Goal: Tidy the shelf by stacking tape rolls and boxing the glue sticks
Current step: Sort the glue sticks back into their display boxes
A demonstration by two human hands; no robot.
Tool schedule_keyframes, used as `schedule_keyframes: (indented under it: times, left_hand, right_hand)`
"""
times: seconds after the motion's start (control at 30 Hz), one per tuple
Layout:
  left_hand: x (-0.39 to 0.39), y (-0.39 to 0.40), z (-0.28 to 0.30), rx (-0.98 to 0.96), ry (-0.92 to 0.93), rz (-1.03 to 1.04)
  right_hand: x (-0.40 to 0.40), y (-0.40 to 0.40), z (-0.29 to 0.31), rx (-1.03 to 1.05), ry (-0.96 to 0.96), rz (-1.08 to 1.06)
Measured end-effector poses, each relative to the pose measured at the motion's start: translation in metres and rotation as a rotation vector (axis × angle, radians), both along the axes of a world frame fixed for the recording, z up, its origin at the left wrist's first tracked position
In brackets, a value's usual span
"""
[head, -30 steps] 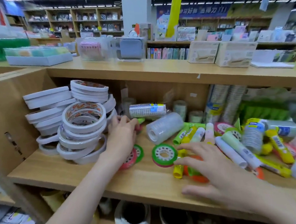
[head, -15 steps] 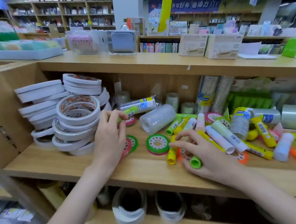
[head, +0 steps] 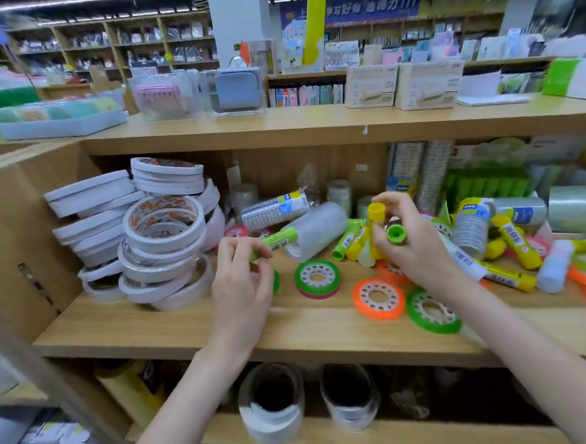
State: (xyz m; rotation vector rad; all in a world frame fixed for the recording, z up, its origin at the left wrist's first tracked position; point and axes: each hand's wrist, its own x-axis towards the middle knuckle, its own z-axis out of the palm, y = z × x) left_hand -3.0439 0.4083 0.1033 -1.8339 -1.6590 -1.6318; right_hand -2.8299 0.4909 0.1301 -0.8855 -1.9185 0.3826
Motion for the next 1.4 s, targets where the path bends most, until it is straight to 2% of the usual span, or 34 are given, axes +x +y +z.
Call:
schedule_keyframes:
  times: [0.1,0.17,0.23,0.3,0.4,0.5,0.6,0.7,0.8,0.87,1.0,1.13,1.3,1.4]
  left_hand:
    - [0.007,0.004,0.004,-0.001,0.004,0.005]
    - [0.013,0.005,0.006,-0.005,0.013,-0.015]
    - [0.018,0.008,0.006,-0.038,0.0,-0.059]
    - [0.025,0.01,0.006,-0.102,-0.052,-0.116]
    - [0.039,0.016,0.01,-0.182,-0.071,-0.188]
    - [0.051,0.027,0.021,-0.255,-0.023,-0.211]
    - [0.06,0.047,0.03,-0.402,0.129,-0.174]
    - [0.069,0.061,0.034,-0.504,0.387,-0.102]
    - [0.079,0.069,0.039,-0.558,0.46,-0.024]
    - [0.086,0.072,0.042,-0.567,0.554,0.076]
    - [0.107,0.079,0.042,-0.625,0.762,0.228]
    - [0.126,0.083,0.045,-0.743,0.762,0.306]
    - [0.133,0.087,0.038,-0.903,0.788,0.366]
    - [0.13,0.086,0.041,-0.971,0.709,0.34]
  right_hand:
    - [0.018,-0.004,0.028,0.018,0.073,-0.056]
    - [0.036,-0.015,0.039,0.009,0.024,-0.043]
    - [0.05,-0.029,0.039,0.067,-0.125,-0.084]
    - [0.059,-0.036,0.031,0.153,-0.338,-0.228]
    - [0.055,-0.036,0.022,0.09,-0.612,-0.433]
    - [0.038,-0.029,0.015,0.1,-0.925,-0.475]
    - [0.025,-0.022,0.007,0.07,-1.056,-0.516]
    - [0.024,-0.018,0.012,-0.055,-0.956,-0.46]
    - [0.039,-0.015,0.028,-0.083,-0.693,-0.466]
    - [0.056,-0.01,0.039,-0.112,-0.624,-0.508]
    - [0.07,-0.013,0.038,-0.138,-0.752,-0.45]
    - [0.066,-0.018,0.022,0.095,-0.866,-0.399]
    - [0.073,-0.014,0.013,0.149,-0.946,-0.338]
    - [0.074,-0.013,0.016,0.137,-0.994,-0.297]
